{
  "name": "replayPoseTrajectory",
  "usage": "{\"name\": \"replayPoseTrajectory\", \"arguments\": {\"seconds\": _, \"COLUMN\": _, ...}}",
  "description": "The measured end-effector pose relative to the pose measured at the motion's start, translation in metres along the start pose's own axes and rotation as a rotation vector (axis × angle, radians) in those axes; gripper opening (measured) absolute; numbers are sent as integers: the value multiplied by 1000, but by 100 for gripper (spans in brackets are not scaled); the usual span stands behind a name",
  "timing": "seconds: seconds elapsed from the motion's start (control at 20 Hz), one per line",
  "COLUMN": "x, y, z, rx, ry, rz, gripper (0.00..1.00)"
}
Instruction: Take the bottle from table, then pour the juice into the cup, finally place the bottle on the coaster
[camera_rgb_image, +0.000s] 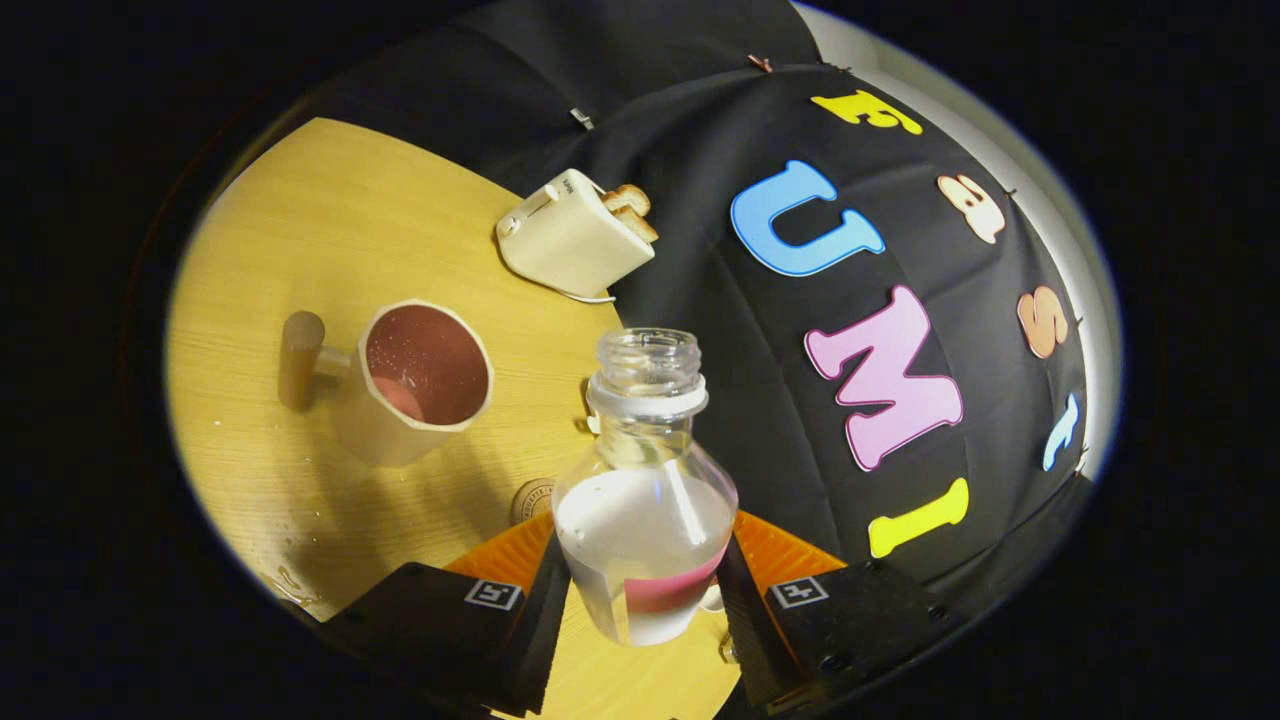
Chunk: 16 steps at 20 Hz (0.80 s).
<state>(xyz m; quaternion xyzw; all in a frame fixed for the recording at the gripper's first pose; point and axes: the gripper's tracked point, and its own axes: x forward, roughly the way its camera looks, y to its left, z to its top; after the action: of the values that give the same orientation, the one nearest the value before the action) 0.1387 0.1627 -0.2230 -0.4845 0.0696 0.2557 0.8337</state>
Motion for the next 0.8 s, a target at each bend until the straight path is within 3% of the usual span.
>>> {"name": "replayPoseTrajectory", "arguments": {"seconds": 0.3, "x": 25, "y": 8, "z": 16, "rx": -228, "ry": -23, "rz": 3, "gripper": 75}}
{"name": "replayPoseTrajectory", "arguments": {"seconds": 0.8, "x": 43, "y": 32, "z": 18, "rx": -462, "ry": -43, "rz": 56, "gripper": 75}}
